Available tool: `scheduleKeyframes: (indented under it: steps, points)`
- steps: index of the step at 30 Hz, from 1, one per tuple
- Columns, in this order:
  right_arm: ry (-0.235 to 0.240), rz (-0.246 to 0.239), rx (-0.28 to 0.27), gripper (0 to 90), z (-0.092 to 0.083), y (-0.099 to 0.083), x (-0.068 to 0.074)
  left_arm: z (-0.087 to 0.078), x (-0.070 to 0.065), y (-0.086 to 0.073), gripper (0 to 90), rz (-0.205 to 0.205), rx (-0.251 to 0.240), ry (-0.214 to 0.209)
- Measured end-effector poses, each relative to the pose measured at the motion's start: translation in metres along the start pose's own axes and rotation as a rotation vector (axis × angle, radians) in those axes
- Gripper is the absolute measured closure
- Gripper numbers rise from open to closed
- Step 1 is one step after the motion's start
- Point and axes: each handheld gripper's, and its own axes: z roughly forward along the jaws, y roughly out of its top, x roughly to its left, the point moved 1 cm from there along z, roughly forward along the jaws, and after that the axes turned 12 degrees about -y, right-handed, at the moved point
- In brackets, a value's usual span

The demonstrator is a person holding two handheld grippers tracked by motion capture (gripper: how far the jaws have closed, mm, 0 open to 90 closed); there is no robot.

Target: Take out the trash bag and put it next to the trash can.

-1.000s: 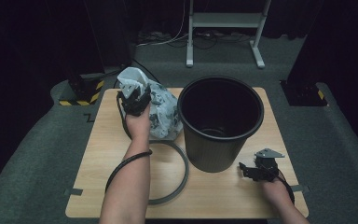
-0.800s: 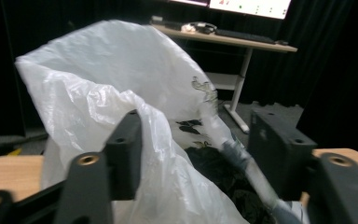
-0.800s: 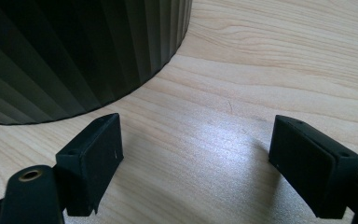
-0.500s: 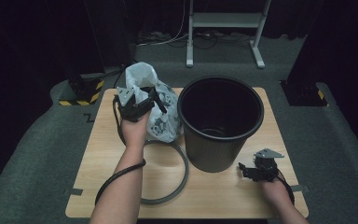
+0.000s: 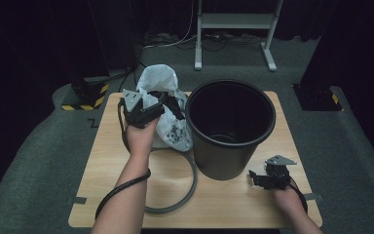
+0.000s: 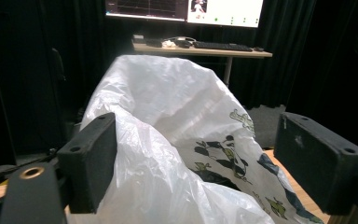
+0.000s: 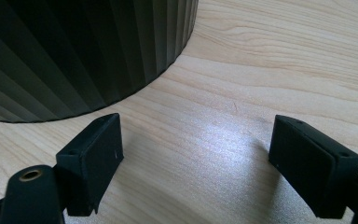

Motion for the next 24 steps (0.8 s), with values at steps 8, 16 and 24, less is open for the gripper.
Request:
scheduleKeyframes:
  steps: [8,16,24]
  points:
    - [0.009,-0.009,-0.002,17.3,0.0,0.0,0.0,-0.007,-0.004,0.01,13.1,0.017,-0.011,-0.021]
    - [0.014,-0.014,-0.003,17.3,0.0,0.0,0.001,-0.008,-0.004,0.011,9.5,0.035,0.01,-0.007]
    - [0.016,-0.012,-0.002,17.3,0.0,0.0,0.001,-0.035,-0.008,0.007,9.7,0.06,0.053,-0.042]
